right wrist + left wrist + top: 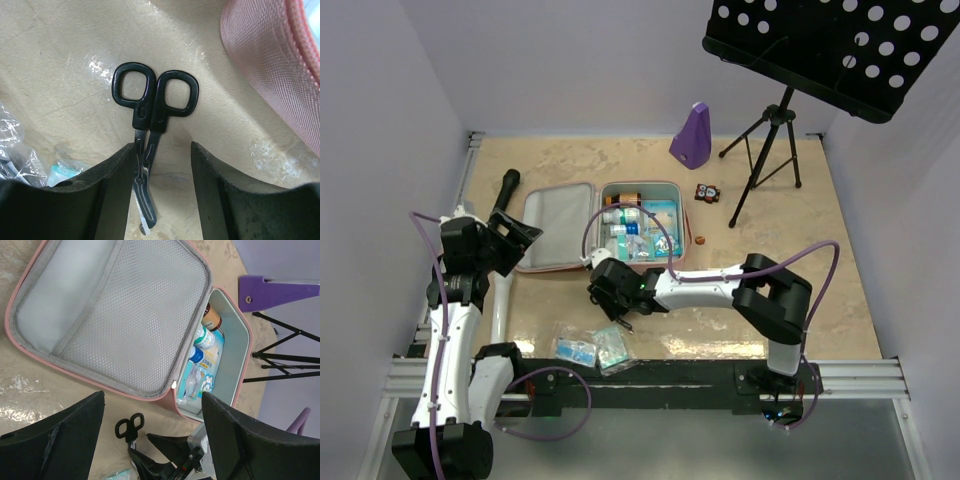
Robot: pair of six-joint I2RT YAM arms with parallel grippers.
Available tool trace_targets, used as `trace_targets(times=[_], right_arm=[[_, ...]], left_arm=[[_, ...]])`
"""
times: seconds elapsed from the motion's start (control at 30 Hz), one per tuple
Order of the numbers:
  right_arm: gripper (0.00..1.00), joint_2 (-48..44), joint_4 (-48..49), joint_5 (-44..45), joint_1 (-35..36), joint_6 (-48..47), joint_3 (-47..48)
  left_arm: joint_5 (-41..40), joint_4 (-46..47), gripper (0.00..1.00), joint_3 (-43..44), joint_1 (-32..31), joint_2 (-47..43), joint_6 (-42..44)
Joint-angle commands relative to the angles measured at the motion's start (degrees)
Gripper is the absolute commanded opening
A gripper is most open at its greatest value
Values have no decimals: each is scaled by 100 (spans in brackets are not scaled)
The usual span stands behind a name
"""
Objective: Organize the medicine kit
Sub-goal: Pick up the scissors from the center of the board.
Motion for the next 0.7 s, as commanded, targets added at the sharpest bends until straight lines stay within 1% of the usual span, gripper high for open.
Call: trace_targets(times=[0.0,0.3,0.53,0.67], right_arm=[[54,79,160,-19,37,146,173],[65,194,107,60,37,217,499],[65,71,151,-97,37,331,543],[65,263,63,-72,37,375,675]], left_arm=[[141,187,82,-19,29,-52,34],[141,178,82,-19,21,-79,34],[141,160,82,-19,21,-96,43],[150,186,82,-45,30,-105,25]])
